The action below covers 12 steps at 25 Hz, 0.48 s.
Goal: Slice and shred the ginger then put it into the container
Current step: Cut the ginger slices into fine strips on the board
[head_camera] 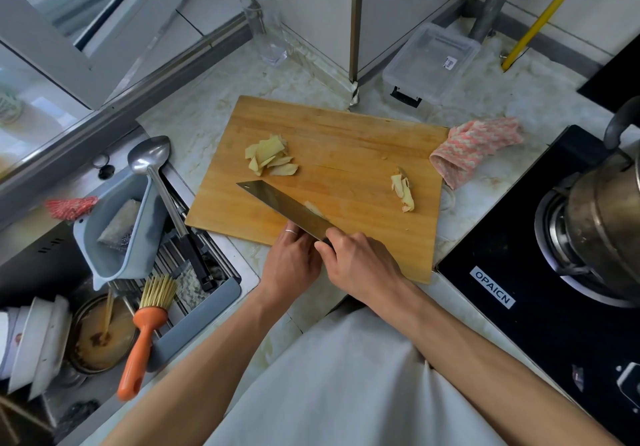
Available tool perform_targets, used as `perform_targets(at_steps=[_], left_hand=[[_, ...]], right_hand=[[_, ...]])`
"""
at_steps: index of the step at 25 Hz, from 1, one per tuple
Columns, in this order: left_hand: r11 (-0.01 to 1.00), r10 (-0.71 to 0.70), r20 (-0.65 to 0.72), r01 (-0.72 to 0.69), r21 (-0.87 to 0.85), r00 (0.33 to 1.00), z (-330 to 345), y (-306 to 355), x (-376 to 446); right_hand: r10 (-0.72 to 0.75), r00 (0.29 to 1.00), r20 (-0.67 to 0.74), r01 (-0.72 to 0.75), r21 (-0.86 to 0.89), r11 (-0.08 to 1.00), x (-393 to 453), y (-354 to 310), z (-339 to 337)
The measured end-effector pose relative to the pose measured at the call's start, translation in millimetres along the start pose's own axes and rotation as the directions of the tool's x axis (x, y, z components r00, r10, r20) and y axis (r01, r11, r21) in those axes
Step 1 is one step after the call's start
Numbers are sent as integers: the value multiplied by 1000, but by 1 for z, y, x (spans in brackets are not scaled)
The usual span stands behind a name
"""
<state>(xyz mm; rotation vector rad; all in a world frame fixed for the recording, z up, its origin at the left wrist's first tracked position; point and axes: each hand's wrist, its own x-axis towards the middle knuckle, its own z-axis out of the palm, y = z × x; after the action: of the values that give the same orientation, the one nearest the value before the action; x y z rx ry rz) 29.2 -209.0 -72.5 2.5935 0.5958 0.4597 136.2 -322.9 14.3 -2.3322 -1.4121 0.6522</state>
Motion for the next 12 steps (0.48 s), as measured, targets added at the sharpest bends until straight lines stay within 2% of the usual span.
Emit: perform_targets(at_steps=[12], left_hand=[[999,-30,17,30,14,999,0,-2,-2]], right_hand=[[-20,1000,2,20,-13,1000,0,0,2]])
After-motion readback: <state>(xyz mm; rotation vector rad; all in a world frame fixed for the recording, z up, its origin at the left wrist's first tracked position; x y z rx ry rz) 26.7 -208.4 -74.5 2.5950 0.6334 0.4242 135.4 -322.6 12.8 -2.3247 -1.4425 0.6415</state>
